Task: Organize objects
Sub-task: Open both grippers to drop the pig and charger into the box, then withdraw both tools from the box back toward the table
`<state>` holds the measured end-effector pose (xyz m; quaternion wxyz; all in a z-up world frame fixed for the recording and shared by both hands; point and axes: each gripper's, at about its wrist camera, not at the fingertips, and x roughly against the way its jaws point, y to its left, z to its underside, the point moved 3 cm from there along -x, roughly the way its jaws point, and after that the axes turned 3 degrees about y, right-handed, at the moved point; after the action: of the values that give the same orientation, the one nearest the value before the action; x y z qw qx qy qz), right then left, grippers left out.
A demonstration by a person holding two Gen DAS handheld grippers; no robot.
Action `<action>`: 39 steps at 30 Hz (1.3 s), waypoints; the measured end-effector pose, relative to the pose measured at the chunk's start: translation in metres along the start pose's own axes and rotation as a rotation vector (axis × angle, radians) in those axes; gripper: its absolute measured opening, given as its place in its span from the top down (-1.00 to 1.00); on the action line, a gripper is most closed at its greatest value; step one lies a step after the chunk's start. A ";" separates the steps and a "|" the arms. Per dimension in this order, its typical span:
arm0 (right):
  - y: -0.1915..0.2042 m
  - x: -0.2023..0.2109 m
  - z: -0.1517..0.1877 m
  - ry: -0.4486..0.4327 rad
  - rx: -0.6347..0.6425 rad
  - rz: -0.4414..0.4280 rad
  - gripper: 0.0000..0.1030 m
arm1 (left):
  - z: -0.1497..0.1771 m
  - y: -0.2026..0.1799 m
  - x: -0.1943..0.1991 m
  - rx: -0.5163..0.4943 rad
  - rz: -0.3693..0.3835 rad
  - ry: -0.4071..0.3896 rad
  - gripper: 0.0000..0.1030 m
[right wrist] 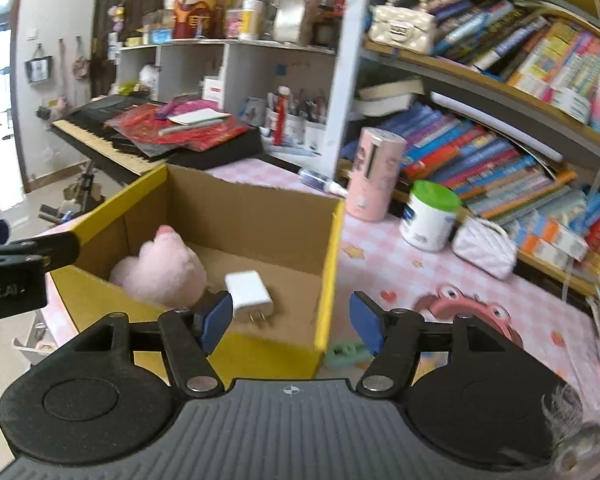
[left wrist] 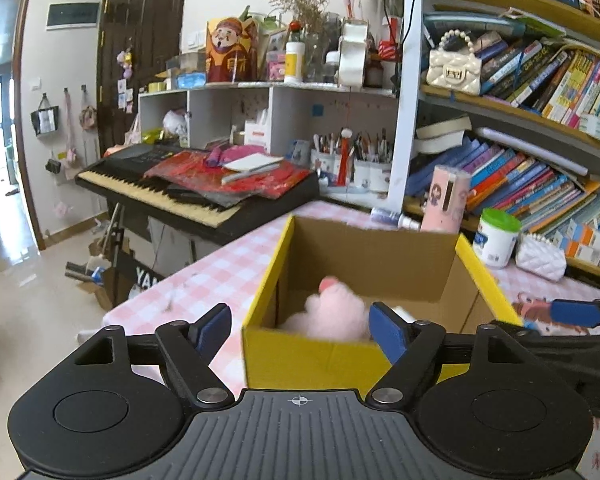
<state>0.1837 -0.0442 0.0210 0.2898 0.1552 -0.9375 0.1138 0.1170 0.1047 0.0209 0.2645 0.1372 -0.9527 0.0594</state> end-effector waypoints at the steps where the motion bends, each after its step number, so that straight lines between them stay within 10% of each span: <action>1: 0.000 0.003 0.005 0.008 -0.012 0.016 -0.28 | 0.004 0.001 0.002 -0.002 -0.011 0.007 -0.62; 17: 0.038 0.048 0.087 0.188 -0.123 0.226 -0.74 | 0.074 0.026 0.046 -0.089 -0.095 0.160 -0.84; 39: 0.034 0.093 0.139 0.256 -0.203 0.329 -0.86 | 0.108 0.006 0.072 -0.232 0.008 0.215 -0.92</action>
<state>0.0283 -0.0756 -0.0412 0.3979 -0.0452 -0.9125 0.0833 0.0034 0.0742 -0.0346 0.3788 0.0947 -0.9200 -0.0354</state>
